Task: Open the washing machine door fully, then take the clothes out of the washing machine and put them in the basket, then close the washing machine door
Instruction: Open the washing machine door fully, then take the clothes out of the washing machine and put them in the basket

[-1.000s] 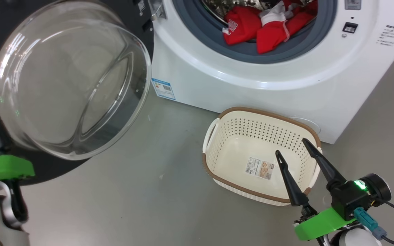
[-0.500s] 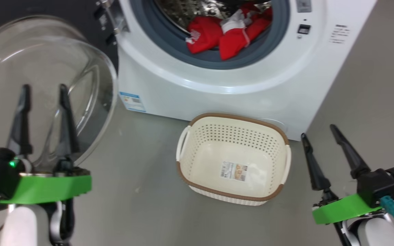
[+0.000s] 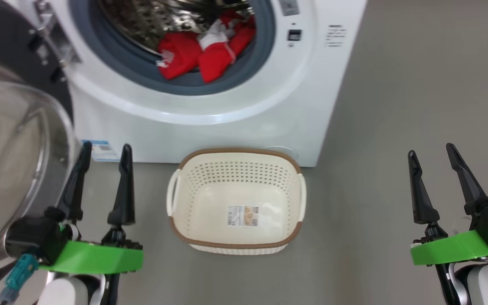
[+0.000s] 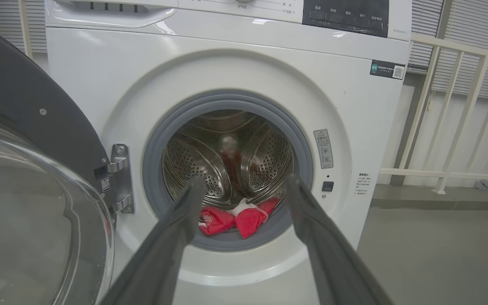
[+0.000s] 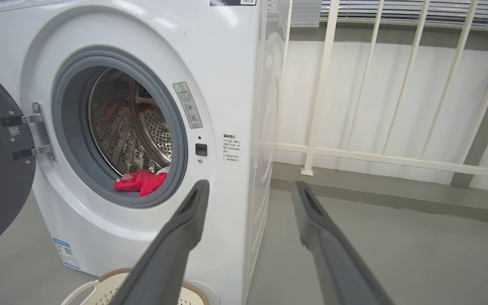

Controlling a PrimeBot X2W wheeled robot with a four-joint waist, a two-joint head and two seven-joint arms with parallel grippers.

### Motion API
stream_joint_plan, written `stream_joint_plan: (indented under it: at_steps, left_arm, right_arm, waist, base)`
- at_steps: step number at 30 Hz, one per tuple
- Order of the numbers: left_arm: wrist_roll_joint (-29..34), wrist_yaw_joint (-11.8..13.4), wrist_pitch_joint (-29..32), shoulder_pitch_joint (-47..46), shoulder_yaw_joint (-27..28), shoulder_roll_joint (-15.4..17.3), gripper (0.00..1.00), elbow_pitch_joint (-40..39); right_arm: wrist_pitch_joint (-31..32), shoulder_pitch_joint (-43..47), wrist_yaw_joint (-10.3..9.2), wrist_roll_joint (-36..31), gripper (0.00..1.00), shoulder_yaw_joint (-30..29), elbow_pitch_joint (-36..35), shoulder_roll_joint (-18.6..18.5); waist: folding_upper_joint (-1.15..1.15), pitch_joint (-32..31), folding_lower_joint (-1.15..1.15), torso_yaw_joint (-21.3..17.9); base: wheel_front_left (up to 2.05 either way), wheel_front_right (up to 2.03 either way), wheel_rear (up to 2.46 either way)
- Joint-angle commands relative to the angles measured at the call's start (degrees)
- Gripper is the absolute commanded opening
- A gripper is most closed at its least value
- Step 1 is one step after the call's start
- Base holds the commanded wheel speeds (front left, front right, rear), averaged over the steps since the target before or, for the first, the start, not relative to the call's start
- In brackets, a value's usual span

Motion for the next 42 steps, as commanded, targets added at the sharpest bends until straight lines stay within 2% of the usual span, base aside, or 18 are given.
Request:
stream_joint_plan:
  at_steps: [1,8,16,25,42]
  left_arm:
    - [-0.39,-0.48,-0.19,0.59,1.66,1.70,1.00,-0.82]
    - [0.63,-0.14,-0.88,4.41,2.11,3.31,1.00,-1.89]
    - [2.29,1.38,-1.04,9.20,2.80,3.81,1.00,0.58]
    - [2.37,2.09,-1.09,12.63,3.52,3.92,1.00,2.82]
    - [2.28,3.91,-0.87,14.14,3.82,3.86,1.00,3.14]
  right_arm:
    - [-0.36,-1.65,0.26,-0.71,1.00,0.82,-1.35,-0.14]
    - [-0.36,0.23,0.26,-0.06,1.00,2.05,-1.09,-0.14]
    - [-0.36,3.73,0.26,0.57,1.00,3.27,-1.52,-0.14]
    - [-0.36,6.69,0.26,0.27,1.00,2.40,-1.20,-0.14]
    - [-0.36,7.05,0.26,0.00,1.00,2.61,-1.42,-0.14]
  waist:
    - [0.00,-0.70,0.00,-4.42]
    - [0.00,-2.20,0.00,-9.35]
    - [0.00,-5.15,0.00,-11.90]
    - [0.00,-8.13,0.00,-12.46]
    - [0.00,-8.61,0.00,-12.54]
  base:
    - [0.00,0.00,0.00]
    - [0.00,0.00,0.00]
    - [0.00,0.00,0.00]
    - [0.00,0.00,0.00]
    - [0.00,0.00,0.00]
